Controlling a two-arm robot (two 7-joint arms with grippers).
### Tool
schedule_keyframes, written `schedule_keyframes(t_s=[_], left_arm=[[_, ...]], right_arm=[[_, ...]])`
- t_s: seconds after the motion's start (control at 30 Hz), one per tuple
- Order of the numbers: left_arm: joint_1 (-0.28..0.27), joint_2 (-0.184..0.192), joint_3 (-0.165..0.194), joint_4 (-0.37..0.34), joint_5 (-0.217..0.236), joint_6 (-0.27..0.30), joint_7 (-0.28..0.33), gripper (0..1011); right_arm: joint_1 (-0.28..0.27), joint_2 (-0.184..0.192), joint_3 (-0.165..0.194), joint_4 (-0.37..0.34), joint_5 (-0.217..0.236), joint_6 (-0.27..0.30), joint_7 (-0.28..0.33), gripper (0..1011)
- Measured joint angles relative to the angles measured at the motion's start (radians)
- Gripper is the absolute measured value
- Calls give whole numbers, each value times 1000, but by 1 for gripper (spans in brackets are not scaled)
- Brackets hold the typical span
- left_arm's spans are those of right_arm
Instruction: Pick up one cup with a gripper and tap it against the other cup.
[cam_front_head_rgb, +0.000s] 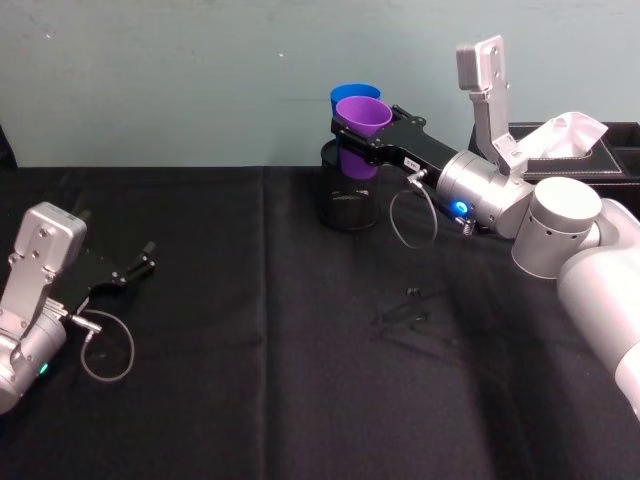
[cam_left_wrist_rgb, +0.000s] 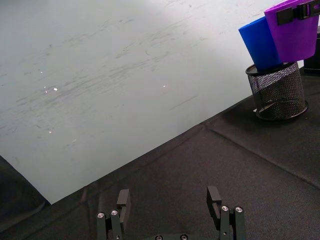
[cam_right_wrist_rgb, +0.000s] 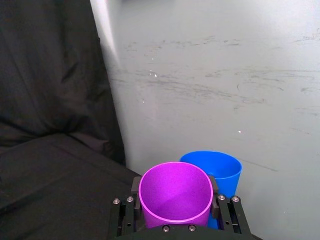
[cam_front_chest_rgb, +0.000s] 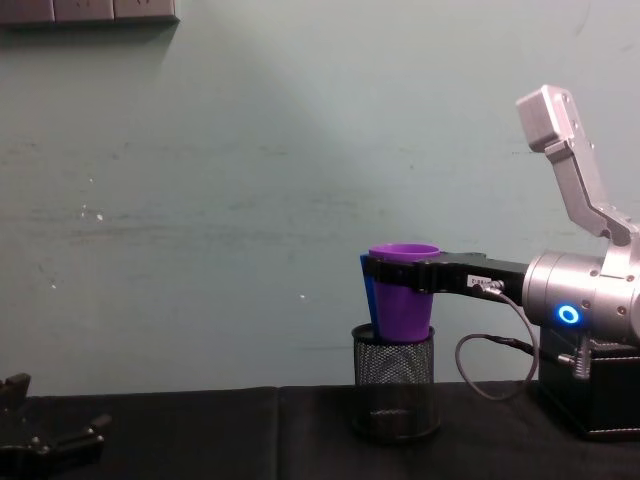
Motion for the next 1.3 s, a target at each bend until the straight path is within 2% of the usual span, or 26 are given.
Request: schedule_keyframes(t_s=[1.3], left_arm=[[0,0,0,0,0,0,0,1000]], right_arm=[[0,0,0,0,0,0,-1,748]])
